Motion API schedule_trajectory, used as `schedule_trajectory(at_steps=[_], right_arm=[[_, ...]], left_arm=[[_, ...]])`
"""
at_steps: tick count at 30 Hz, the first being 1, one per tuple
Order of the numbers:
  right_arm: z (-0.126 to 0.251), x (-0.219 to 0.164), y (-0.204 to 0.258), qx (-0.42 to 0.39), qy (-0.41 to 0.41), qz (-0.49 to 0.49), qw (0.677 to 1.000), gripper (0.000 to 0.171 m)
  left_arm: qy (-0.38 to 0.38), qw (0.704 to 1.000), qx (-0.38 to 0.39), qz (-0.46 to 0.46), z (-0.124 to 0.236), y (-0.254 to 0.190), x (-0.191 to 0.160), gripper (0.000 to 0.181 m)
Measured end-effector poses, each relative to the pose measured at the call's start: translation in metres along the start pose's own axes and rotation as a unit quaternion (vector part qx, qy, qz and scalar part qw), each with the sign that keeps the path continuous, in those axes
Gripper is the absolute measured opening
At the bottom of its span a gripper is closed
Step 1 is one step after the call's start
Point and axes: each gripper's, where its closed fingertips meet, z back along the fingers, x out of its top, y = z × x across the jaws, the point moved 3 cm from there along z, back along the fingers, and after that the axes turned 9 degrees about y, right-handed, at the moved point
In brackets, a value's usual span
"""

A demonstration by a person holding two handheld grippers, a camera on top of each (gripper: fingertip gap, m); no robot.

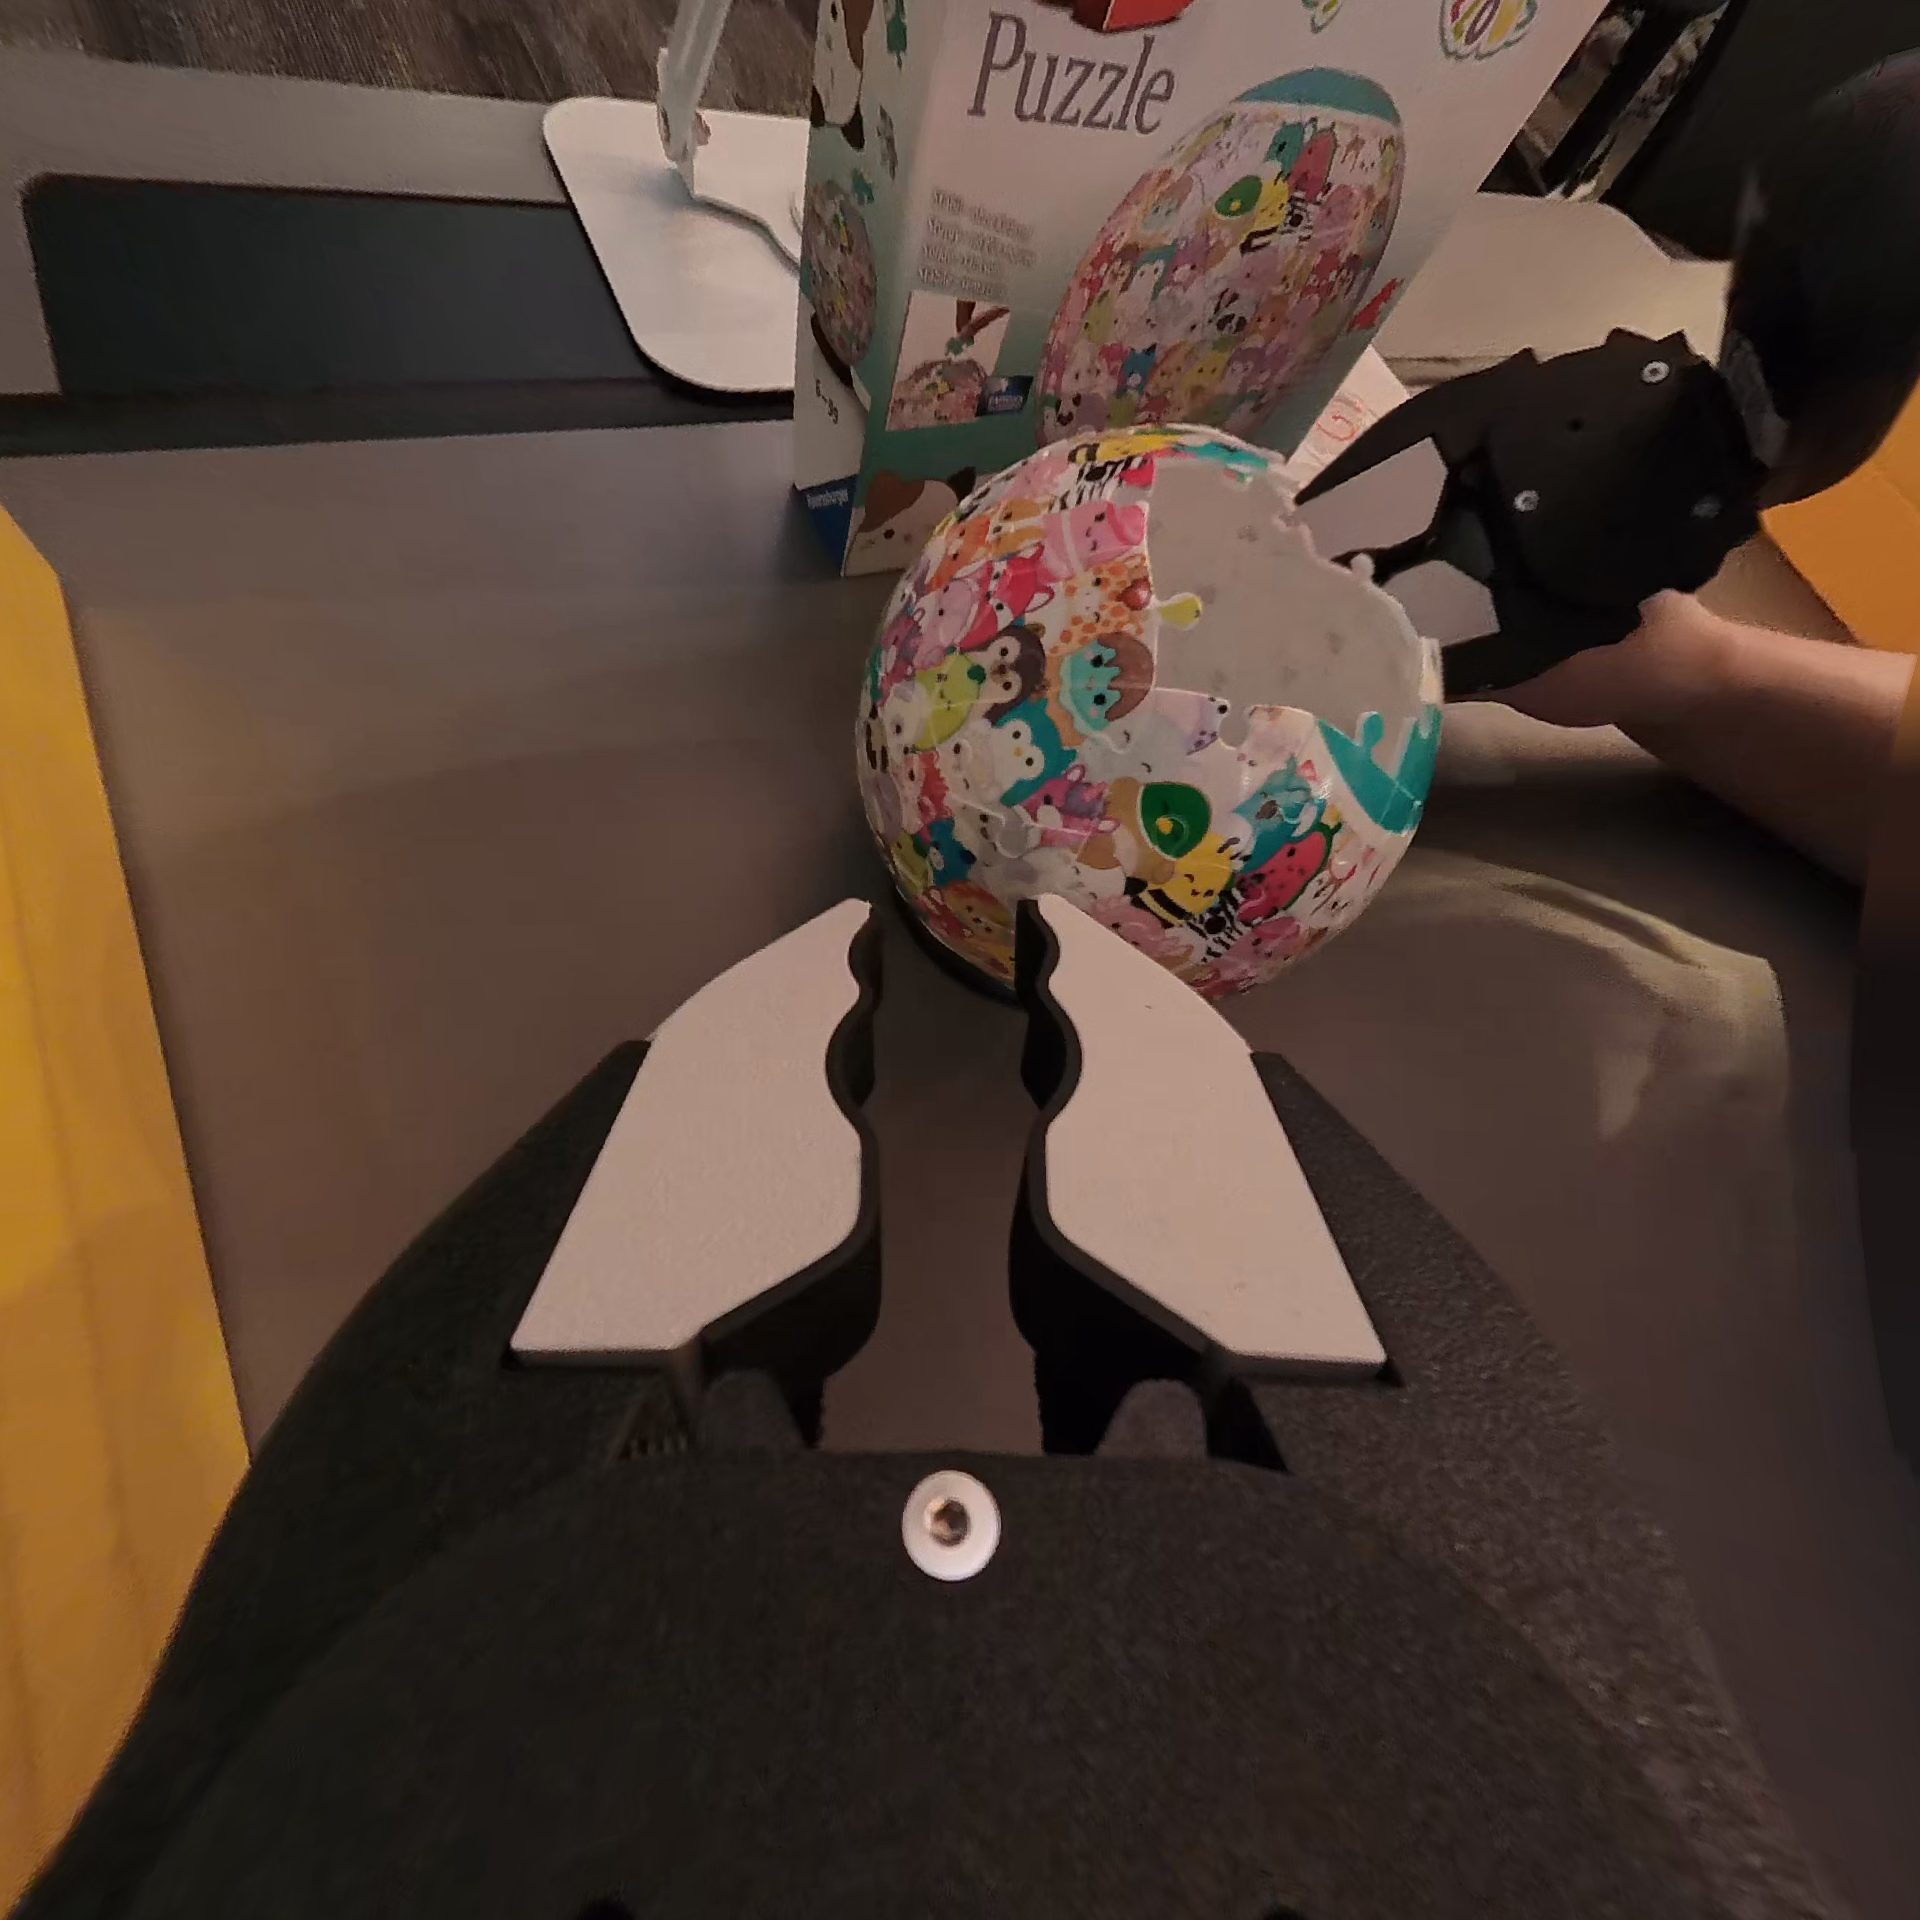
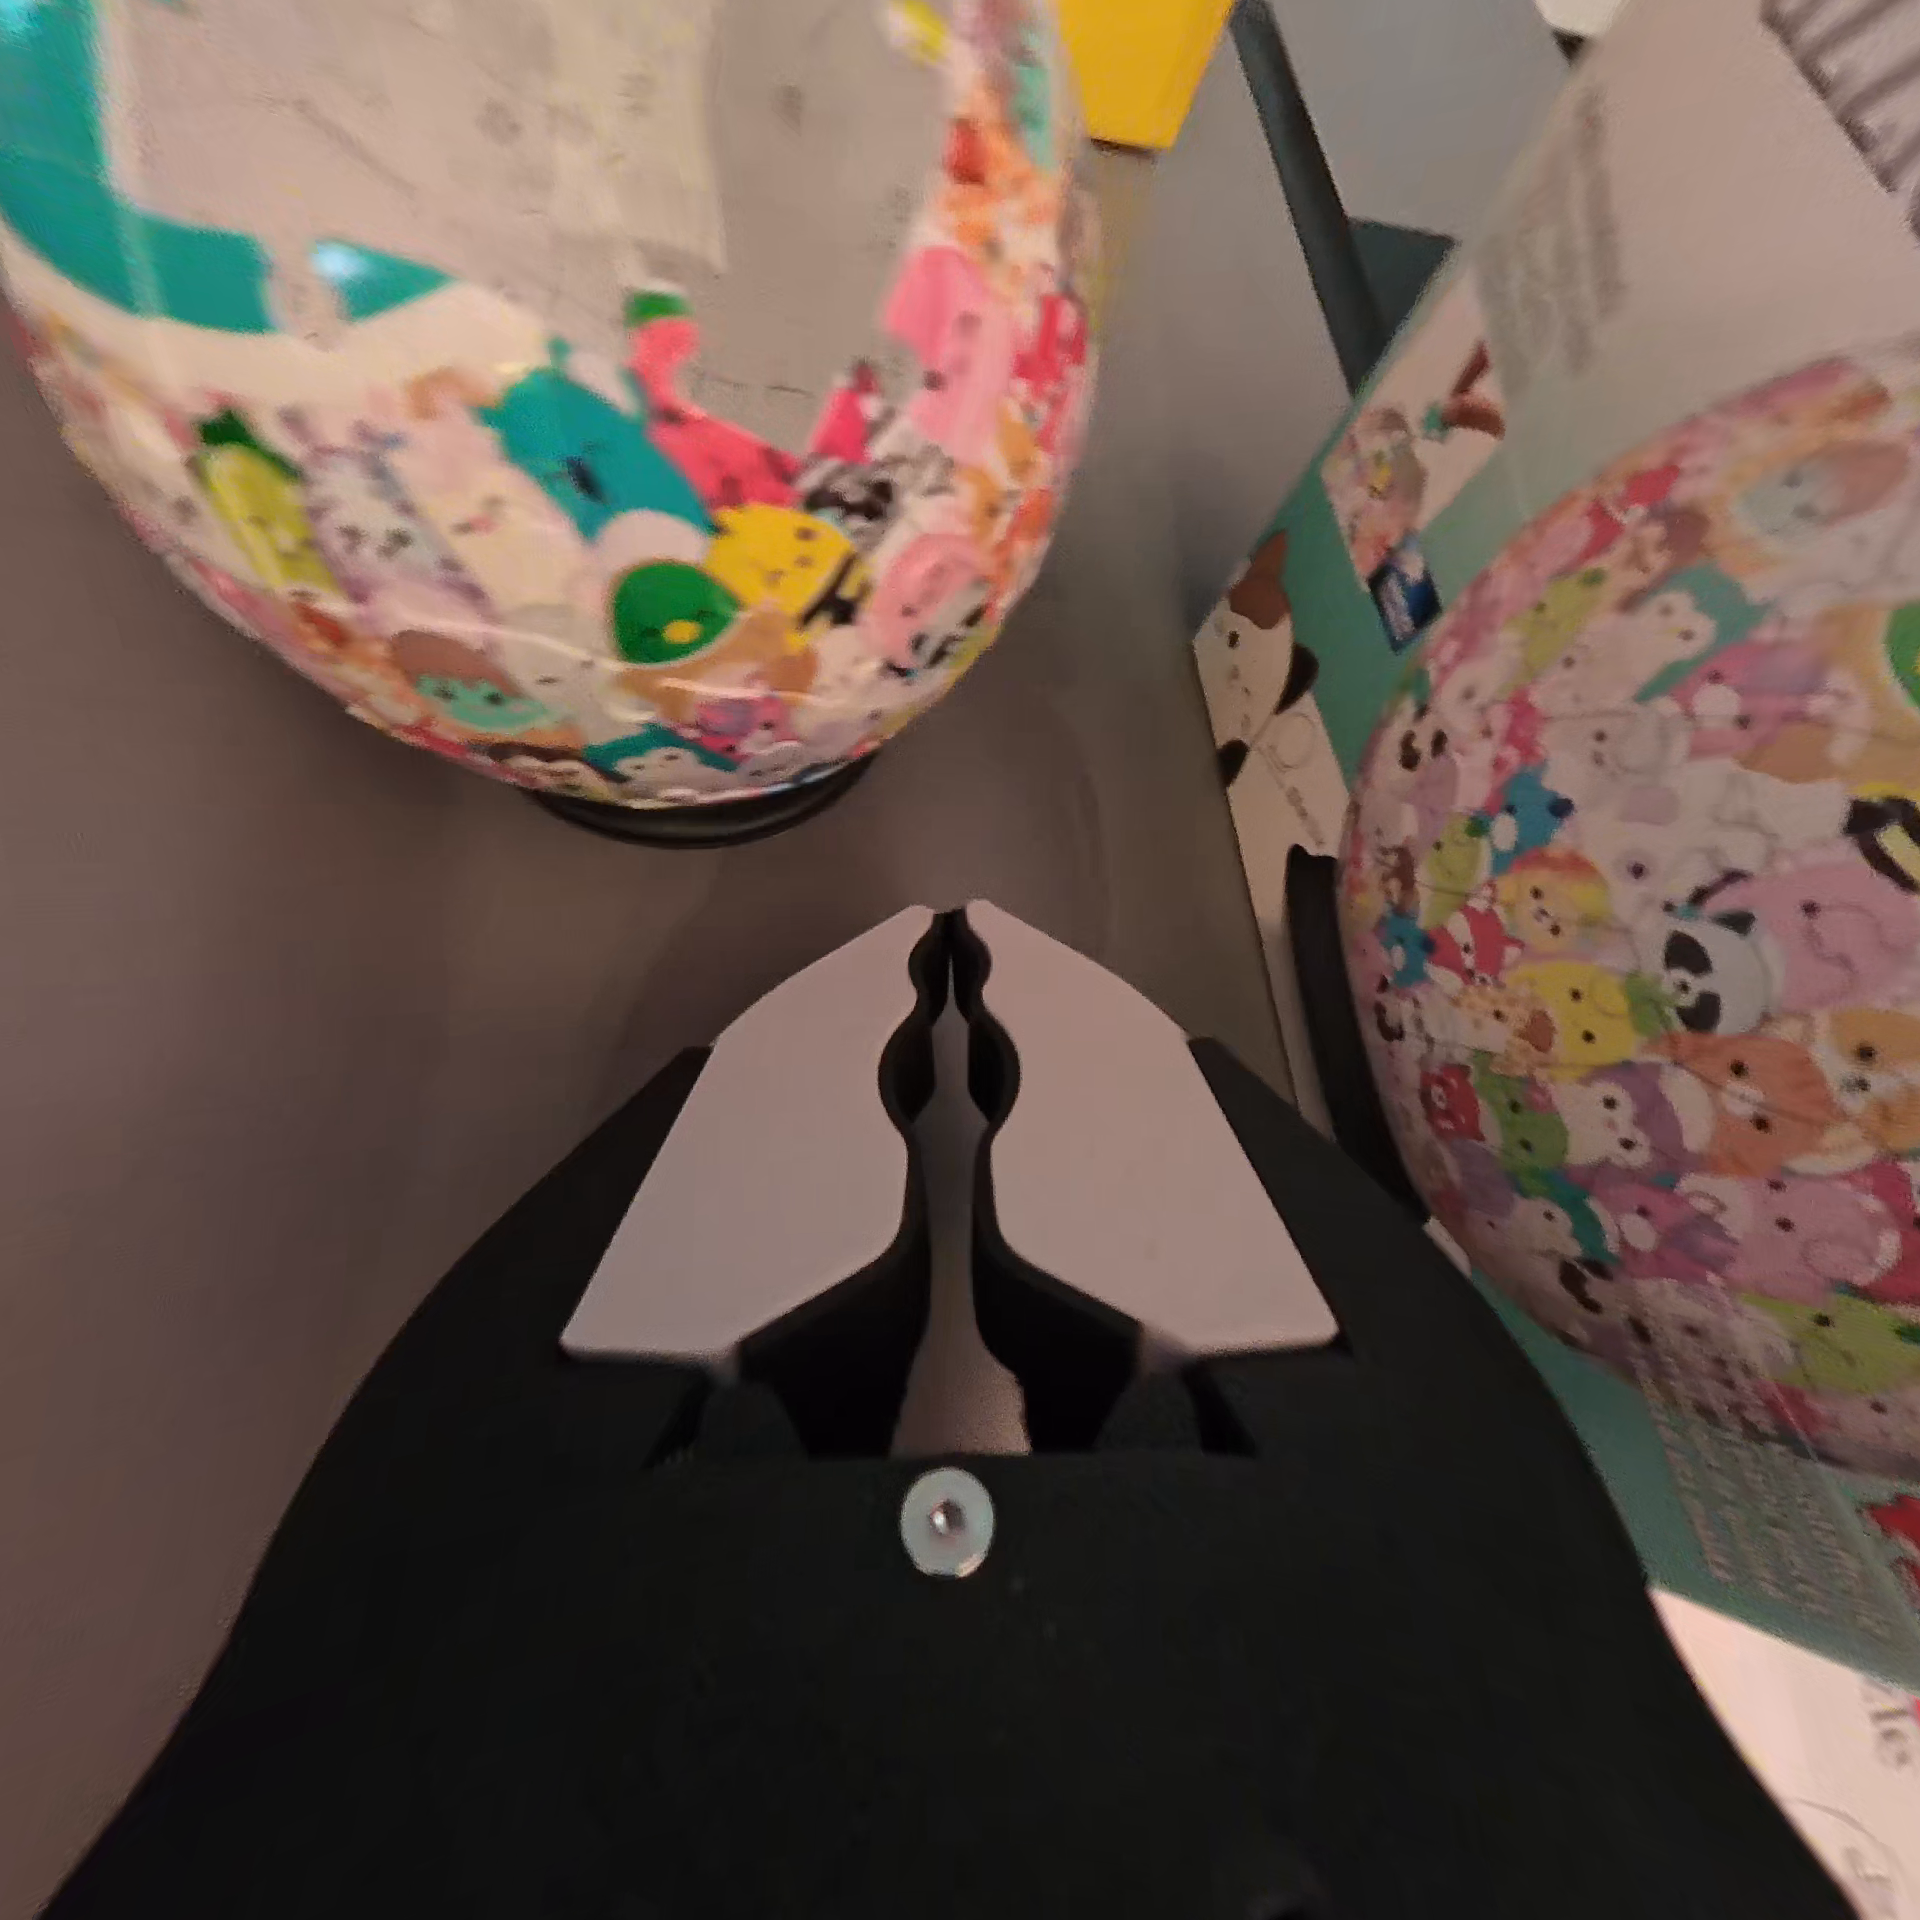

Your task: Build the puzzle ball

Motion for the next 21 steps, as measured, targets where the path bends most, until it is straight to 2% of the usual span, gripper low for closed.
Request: schedule_trajectory(at_steps=[1,9,13,16,18,21], right_arm=[[-0.001,-0.001,-0.004,0.003,-0.001,-0.019,1.0,0.001],[0.001,-0.004,-0.012,0.005,-0.026,-0.051,0.998,0.003],[0.01,0.005,-0.007,0.006,-0.074,-0.049,0.996,0.005],[0.016,0.015,0.009,0.049,-0.1,-0.052,0.992,0.019],[0.021,0.019,0.022,0.071,-0.116,-0.032,0.99,0.036],[0.03,0.022,0.029,0.057,-0.135,-0.007,0.989,0.06]], left_arm=[[-0.007,1.0,-0.002,-0.002,0.001,-0.001,0.0,0.024],[-0.072,0.997,-0.011,-0.023,0.011,-0.01,0.0,0.024],[-0.086,0.995,-0.034,-0.048,0.02,-0.022,-0.006,0.035],[-0.098,0.99,-0.062,-0.079,0.026,-0.03,-0.009,0.048],[-0.113,0.985,-0.077,-0.103,0.03,-0.031,-0.009,0.059],[-0.129,0.978,-0.101,-0.128,0.032,-0.029,-0.008,0.074]])
